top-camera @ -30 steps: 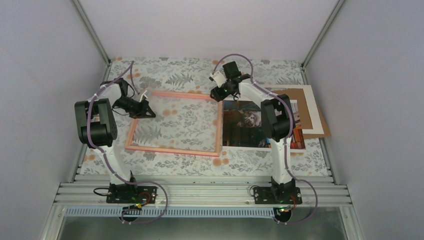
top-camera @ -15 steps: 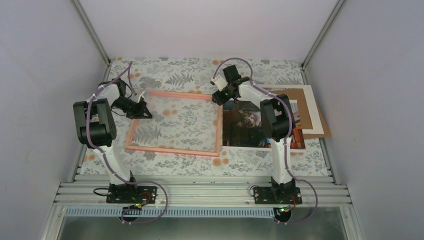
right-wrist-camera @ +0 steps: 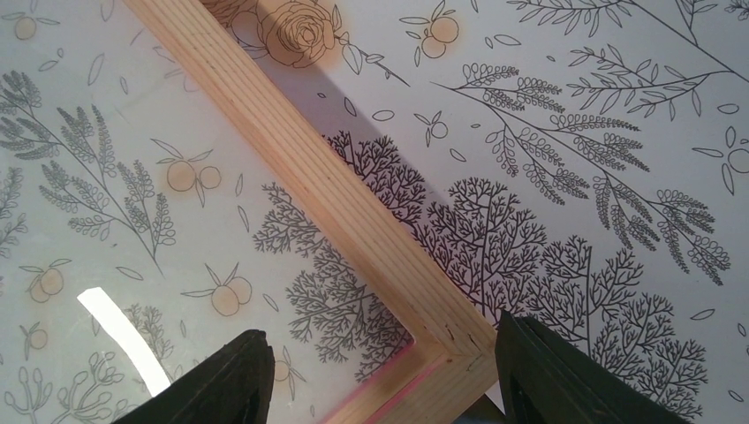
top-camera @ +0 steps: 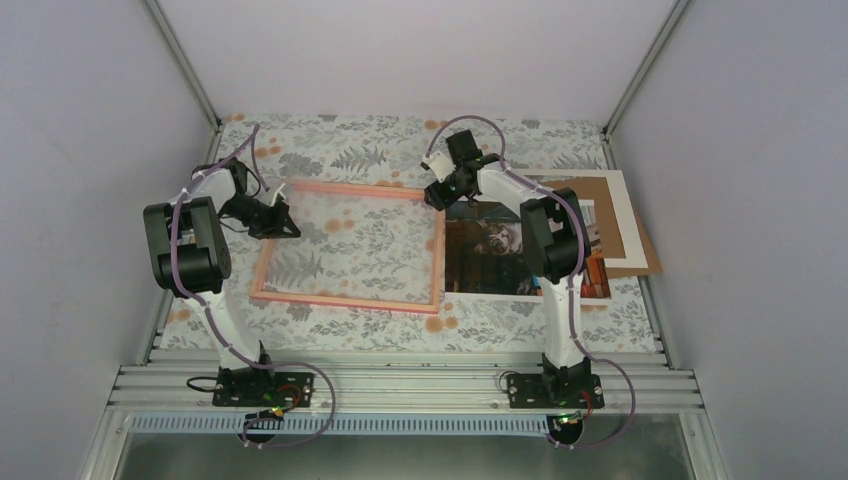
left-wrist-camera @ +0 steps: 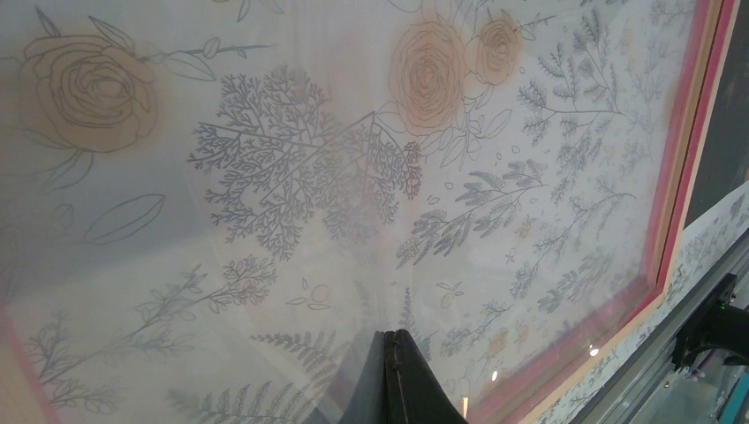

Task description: Put the photo into the frame

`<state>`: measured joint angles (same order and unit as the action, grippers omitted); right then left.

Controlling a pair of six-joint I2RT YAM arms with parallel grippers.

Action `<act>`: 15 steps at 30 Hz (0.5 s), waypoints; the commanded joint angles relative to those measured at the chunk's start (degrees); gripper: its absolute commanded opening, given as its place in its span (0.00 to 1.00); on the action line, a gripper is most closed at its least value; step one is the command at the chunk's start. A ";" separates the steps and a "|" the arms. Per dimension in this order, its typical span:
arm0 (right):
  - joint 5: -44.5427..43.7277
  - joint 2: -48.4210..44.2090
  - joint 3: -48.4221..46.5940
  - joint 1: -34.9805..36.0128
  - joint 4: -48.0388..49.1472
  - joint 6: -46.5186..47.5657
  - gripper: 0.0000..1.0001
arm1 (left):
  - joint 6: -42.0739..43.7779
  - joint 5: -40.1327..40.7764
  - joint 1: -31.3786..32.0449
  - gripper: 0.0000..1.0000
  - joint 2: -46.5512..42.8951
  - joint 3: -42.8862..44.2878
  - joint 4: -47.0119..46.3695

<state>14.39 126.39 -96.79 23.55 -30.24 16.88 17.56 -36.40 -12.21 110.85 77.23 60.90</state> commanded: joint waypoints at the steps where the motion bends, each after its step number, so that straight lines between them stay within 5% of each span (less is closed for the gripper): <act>1: 0.22 -1.88 0.06 0.00 0.60 -0.01 0.63 | 1.16 -0.84 -0.28 0.02 0.17 -0.31 -1.27; 15: 5.01 -3.09 0.67 0.18 -0.34 -0.01 0.63 | -0.01 0.12 1.55 0.02 -0.20 -0.99 -4.62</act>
<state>16.56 126.39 -96.79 23.55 -30.39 16.82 17.74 -36.45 -11.64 110.87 76.93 59.37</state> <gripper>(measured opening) 0.627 0.026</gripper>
